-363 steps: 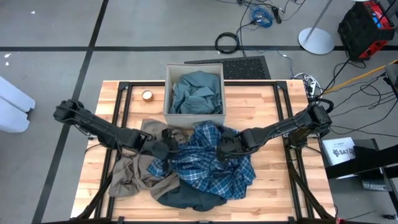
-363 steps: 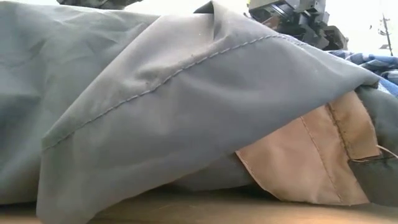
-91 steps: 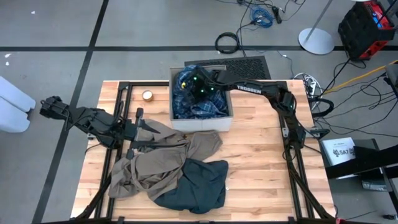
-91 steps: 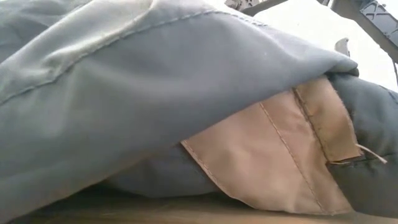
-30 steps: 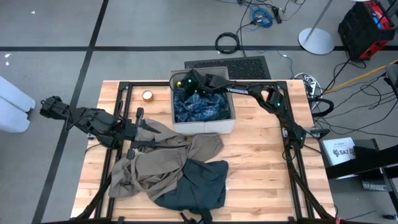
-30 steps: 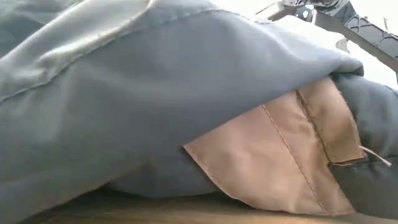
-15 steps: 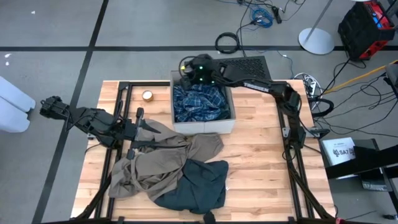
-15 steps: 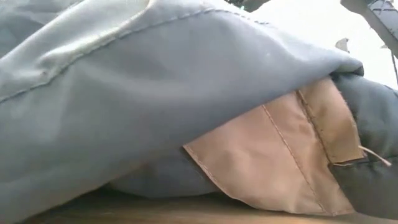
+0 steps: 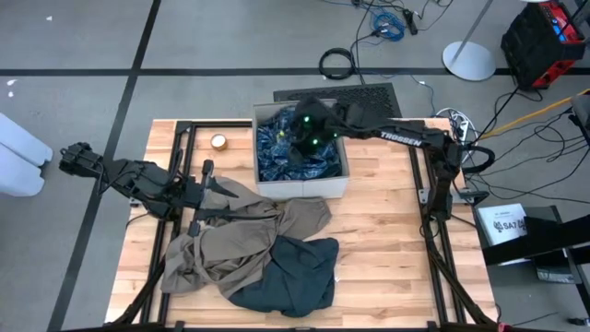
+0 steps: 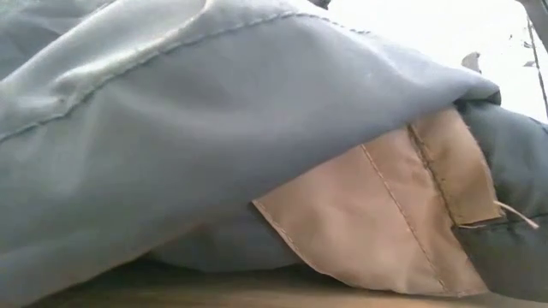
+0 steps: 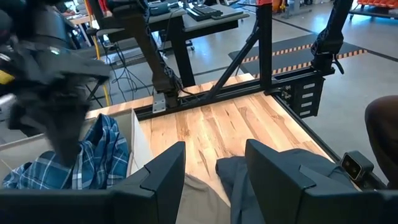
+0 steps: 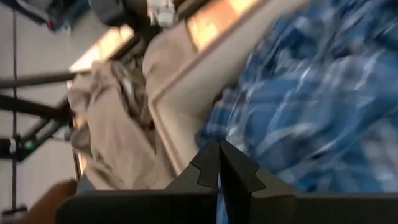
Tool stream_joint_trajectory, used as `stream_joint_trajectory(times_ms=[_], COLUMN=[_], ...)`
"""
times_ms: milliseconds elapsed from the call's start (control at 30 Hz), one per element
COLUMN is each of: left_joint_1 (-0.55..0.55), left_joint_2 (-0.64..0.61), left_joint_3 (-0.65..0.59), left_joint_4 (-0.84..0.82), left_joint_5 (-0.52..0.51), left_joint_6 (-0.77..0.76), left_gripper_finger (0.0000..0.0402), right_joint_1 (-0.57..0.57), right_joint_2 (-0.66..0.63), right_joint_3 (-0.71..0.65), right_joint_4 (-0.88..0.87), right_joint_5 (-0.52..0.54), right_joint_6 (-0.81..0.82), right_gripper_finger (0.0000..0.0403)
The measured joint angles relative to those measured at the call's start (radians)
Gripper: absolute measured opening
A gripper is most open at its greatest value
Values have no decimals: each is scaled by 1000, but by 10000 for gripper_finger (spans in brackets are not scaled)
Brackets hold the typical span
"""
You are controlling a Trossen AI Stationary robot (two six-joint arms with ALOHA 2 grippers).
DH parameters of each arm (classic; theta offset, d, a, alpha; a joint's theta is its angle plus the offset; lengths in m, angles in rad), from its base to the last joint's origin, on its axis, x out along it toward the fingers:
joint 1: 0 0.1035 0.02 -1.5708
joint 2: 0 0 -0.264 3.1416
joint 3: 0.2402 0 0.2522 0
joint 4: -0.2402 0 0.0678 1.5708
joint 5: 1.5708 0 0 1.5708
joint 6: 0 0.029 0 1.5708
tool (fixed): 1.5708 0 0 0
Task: Sort clothes
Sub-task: Put the blue plaid shirt into the laundry bin
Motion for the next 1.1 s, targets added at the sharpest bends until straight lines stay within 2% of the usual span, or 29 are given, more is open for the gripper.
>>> stream_joint_trajectory(times_ms=[233, 367, 433, 567, 700, 800, 967, 1100], left_joint_1=[0, 0, 0, 0, 0, 0, 0, 0], left_joint_2=[2, 2, 2, 2, 2, 2, 10, 19], left_joint_3=[0, 0, 0, 0, 0, 0, 0, 0], left_joint_4=[2, 5, 5, -5, -9, -9, -8, 0], left_joint_5=[0, 0, 0, 0, 0, 0, 0, 0], left_joint_6=[-1, -1, -2, -5, -20, -21, -20, -20], left_gripper_finger=[178, 178, 178, 178, 178, 178, 178, 178], right_joint_1=[27, -11, -37, -80, -103, -109, -109, -100], right_joint_2=[60, 95, 100, 100, 93, 91, 91, 74], right_joint_3=[-5, -79, -160, -378, -558, -640, -667, -629], right_joint_4=[-12, 21, 105, 417, 683, 773, 770, 748], right_joint_5=[4, -8, -50, -168, -169, -167, -164, -155], right_joint_6=[-27, -28, 0, 106, 203, 248, 245, 238], right_gripper_finger=[0, 0, 0, 0, 0, 0, 0, 0])
